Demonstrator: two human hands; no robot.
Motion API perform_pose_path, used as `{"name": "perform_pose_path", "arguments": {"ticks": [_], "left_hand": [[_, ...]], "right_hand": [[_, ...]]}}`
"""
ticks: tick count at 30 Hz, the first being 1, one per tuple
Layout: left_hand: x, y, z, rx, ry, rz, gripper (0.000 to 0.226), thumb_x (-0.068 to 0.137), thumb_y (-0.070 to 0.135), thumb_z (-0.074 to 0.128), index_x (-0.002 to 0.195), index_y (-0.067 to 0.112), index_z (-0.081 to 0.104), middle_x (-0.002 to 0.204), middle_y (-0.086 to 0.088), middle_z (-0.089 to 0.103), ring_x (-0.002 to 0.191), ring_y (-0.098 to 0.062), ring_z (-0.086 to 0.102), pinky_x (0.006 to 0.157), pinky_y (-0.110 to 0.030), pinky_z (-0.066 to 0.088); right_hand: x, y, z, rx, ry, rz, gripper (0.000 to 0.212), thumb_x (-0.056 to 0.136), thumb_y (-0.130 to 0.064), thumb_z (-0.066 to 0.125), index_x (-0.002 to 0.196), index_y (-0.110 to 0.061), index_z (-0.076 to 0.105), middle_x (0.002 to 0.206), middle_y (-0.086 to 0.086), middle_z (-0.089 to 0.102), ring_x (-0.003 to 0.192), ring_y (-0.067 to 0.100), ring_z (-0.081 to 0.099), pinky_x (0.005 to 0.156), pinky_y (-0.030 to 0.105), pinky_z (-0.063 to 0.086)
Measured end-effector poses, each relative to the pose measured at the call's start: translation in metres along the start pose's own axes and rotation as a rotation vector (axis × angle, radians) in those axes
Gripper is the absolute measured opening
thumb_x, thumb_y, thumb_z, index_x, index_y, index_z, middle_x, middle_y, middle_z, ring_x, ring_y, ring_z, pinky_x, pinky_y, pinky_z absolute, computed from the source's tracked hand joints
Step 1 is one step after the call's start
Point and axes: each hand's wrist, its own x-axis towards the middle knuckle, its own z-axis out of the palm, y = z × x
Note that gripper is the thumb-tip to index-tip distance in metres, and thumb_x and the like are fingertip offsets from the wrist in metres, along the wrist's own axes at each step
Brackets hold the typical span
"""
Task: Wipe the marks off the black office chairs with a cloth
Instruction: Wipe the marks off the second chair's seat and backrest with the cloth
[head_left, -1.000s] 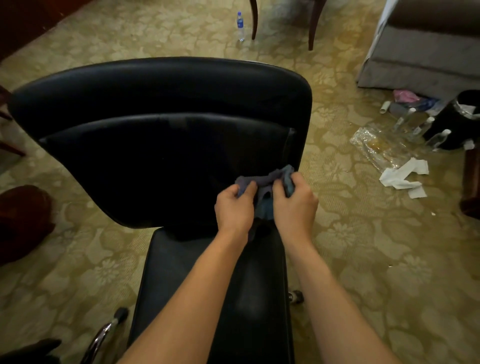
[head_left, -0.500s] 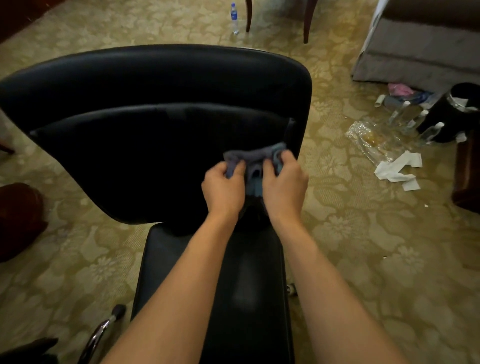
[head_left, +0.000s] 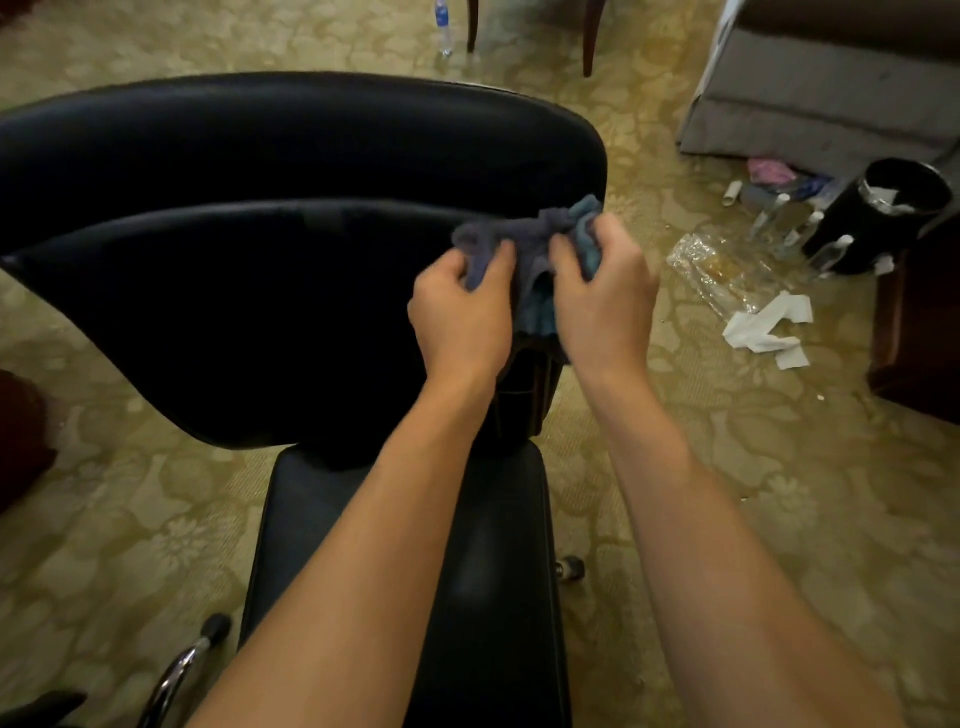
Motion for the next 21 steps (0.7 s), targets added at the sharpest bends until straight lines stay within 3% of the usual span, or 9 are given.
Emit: {"name": "perform_pose_path", "arguments": {"ticks": [3, 9, 13, 16, 19, 21], "left_hand": [[-0.015, -0.028, 0.001, 0.143, 0.005, -0.047, 0.025, 0.093, 0.031, 0.066, 0.070, 0.021, 0.063, 0.066, 0.005, 0.066, 0.058, 0.003, 0.060, 0.056, -0.018, 0.047], [-0.047, -0.079, 0.001, 0.163, -0.013, -0.325, 0.033, 0.092, 0.031, 0.067, 0.065, 0.013, 0.061, 0.059, 0.000, 0.057, 0.053, -0.008, 0.049, 0.054, -0.028, 0.040], [-0.059, -0.057, -0.003, 0.062, 0.001, -0.188, 0.028, 0.094, 0.033, 0.066, 0.072, 0.015, 0.067, 0.064, 0.001, 0.065, 0.058, -0.003, 0.056, 0.056, -0.026, 0.046], [-0.046, -0.020, 0.006, -0.034, 0.073, -0.037, 0.023, 0.095, 0.034, 0.065, 0.076, 0.021, 0.070, 0.071, 0.003, 0.070, 0.066, -0.001, 0.062, 0.061, -0.025, 0.050], [-0.031, -0.009, 0.019, -0.123, 0.069, -0.072, 0.023, 0.094, 0.032, 0.065, 0.080, 0.016, 0.070, 0.078, -0.004, 0.073, 0.074, -0.017, 0.071, 0.065, -0.031, 0.057], [-0.032, -0.027, 0.023, -0.063, 0.072, -0.123, 0.022, 0.094, 0.031, 0.065, 0.080, 0.014, 0.069, 0.077, -0.004, 0.071, 0.074, -0.016, 0.070, 0.066, -0.030, 0.056]], "right_hand": [[-0.025, 0.026, 0.011, -0.075, -0.038, 0.030, 0.014, 0.094, -0.020, 0.057, 0.084, -0.021, 0.048, 0.069, -0.010, 0.049, 0.064, 0.014, 0.051, 0.055, 0.022, 0.033], [-0.063, 0.060, 0.006, -0.275, -0.232, 0.088, 0.012, 0.096, -0.023, 0.055, 0.085, -0.020, 0.051, 0.068, -0.006, 0.053, 0.063, 0.019, 0.055, 0.053, 0.028, 0.032], [-0.055, 0.040, -0.015, -0.225, -0.154, -0.067, 0.015, 0.097, -0.026, 0.056, 0.087, -0.015, 0.057, 0.067, -0.006, 0.056, 0.059, 0.018, 0.057, 0.052, 0.031, 0.040], [-0.022, 0.011, -0.025, -0.170, -0.024, -0.178, 0.017, 0.096, -0.026, 0.057, 0.081, -0.019, 0.051, 0.064, -0.008, 0.051, 0.056, 0.013, 0.048, 0.052, 0.027, 0.032], [0.000, 0.007, -0.023, -0.174, -0.031, -0.174, 0.015, 0.095, -0.027, 0.056, 0.085, -0.017, 0.054, 0.068, -0.008, 0.053, 0.061, 0.014, 0.053, 0.055, 0.029, 0.038], [-0.007, 0.021, -0.016, -0.241, -0.068, -0.178, 0.010, 0.094, -0.025, 0.056, 0.088, -0.018, 0.056, 0.069, -0.008, 0.051, 0.063, 0.019, 0.054, 0.055, 0.029, 0.035]]}}
